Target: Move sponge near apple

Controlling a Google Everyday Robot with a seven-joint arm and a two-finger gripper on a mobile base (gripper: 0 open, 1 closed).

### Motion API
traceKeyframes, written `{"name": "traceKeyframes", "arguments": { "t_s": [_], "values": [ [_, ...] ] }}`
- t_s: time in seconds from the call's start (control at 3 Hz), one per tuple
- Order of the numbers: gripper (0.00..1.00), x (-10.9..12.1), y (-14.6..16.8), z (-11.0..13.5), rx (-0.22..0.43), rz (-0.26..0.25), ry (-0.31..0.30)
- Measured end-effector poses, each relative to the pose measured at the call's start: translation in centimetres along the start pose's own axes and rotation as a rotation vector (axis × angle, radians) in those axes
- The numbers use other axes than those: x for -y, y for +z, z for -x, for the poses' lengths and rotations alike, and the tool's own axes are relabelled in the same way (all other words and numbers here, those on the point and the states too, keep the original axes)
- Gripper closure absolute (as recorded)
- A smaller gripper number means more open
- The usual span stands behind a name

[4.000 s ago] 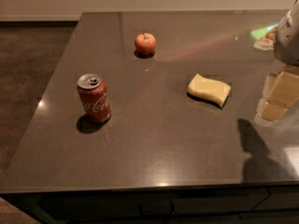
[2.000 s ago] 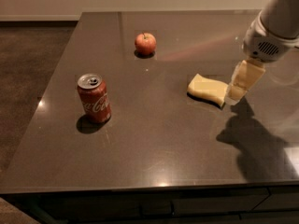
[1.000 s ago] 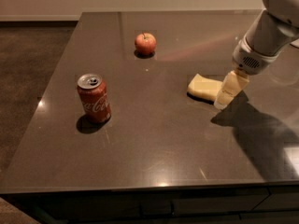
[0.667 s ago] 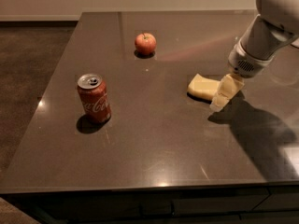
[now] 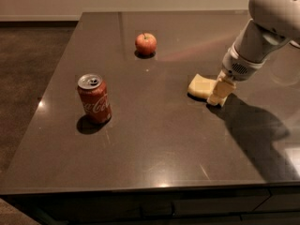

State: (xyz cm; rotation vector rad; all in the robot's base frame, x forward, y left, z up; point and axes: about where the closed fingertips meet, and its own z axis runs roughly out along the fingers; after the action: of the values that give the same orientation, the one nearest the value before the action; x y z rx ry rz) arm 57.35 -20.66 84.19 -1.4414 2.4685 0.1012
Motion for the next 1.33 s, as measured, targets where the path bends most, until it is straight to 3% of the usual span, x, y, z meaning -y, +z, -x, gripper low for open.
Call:
{"name": "traceKeyframes", "arguments": {
  "t_s": [0.67, 1.0, 1.33],
  "values": [
    [0.86, 1.1, -1.3, 3.0, 0.011, -0.023, -0.006],
    [1.00, 2.8, -1.5, 5.9, 0.023, -0.042, -0.001],
    [1.00, 4.6, -0.6, 8.3, 0.029, -0.062, 0.003]
  ]
}}
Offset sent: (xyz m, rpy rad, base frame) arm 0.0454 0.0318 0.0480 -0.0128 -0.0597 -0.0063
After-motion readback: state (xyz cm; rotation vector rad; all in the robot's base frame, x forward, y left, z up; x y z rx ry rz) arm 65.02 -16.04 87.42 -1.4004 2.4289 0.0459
